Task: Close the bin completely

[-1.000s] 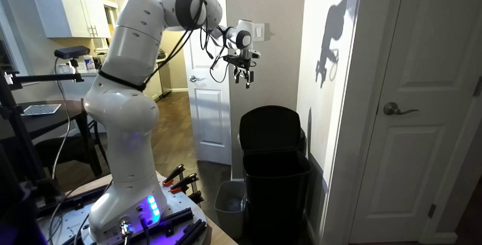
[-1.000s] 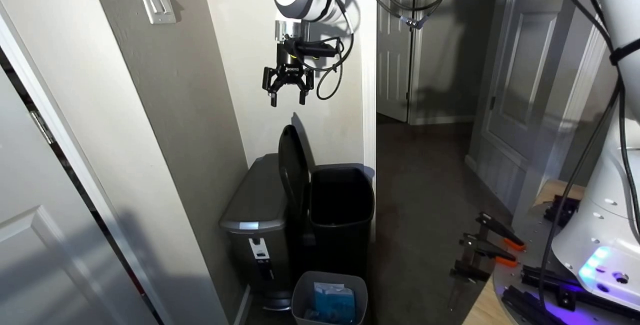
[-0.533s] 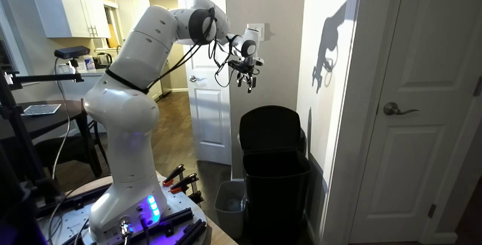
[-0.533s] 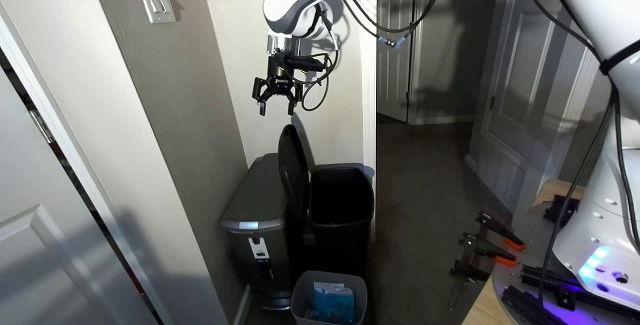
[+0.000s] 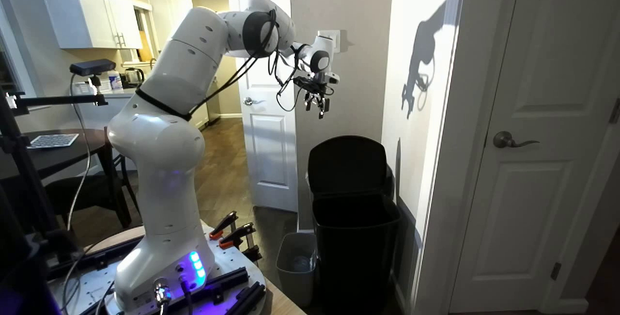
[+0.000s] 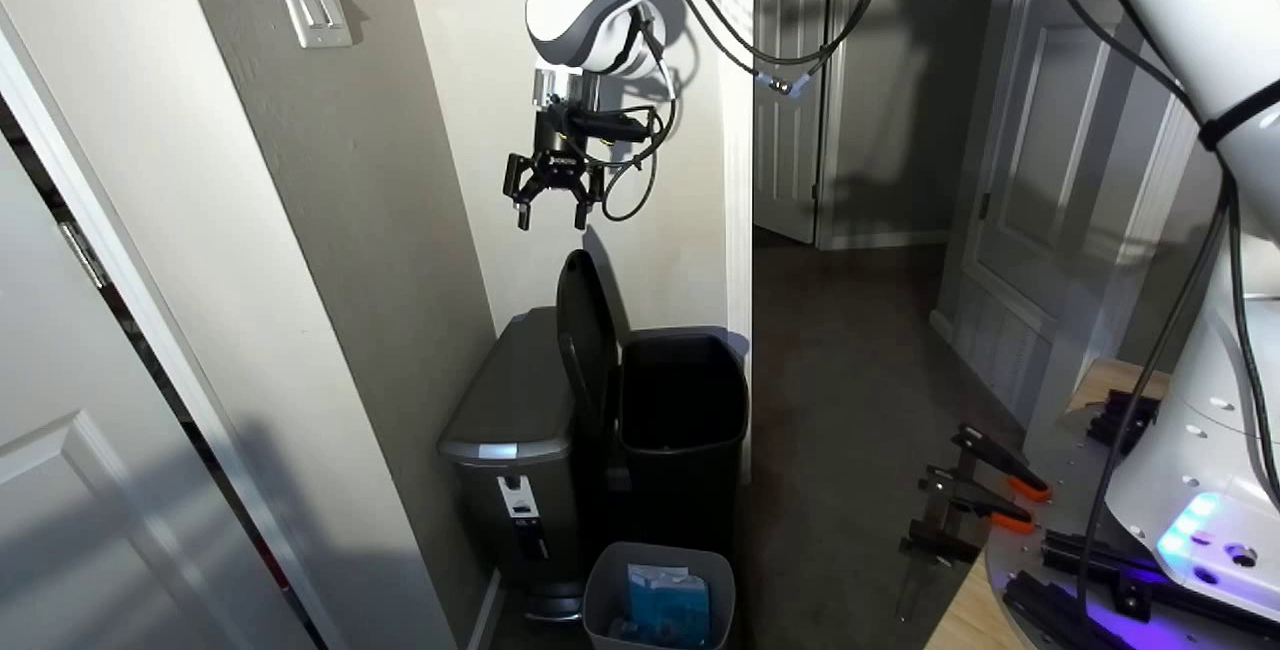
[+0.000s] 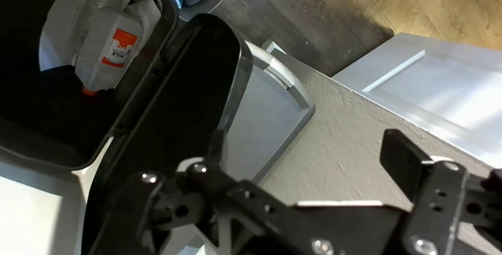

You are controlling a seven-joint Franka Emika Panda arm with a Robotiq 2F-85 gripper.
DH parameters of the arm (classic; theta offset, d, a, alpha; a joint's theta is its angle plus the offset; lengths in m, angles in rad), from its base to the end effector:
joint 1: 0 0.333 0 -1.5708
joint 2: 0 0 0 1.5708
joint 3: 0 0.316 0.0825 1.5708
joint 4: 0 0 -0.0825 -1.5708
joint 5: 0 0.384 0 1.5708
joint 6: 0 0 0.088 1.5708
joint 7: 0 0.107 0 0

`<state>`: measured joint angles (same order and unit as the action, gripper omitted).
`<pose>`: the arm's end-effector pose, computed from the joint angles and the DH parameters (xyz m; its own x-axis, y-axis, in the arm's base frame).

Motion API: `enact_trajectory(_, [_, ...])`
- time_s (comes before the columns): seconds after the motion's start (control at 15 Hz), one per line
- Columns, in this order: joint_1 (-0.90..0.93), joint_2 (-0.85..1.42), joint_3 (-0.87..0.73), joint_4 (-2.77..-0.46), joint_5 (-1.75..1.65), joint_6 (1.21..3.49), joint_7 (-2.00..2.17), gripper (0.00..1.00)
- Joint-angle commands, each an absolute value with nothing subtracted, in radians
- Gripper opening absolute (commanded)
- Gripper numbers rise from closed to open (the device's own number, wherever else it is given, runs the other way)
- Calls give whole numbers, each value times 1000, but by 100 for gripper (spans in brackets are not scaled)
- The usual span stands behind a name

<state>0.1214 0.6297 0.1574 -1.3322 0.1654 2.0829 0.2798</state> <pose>0.7157 0.1861 0.3797 0.9926 -0.1142 0.0409 -0.0994 -0.9592 -0.2646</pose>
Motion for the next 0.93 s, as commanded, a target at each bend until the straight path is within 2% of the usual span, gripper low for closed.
enact_trajectory(0.0, [139,629,134,-1328,180,2078,273,100])
enact_trajectory(0.87, [154,964,53,-952,167,2032,373,100])
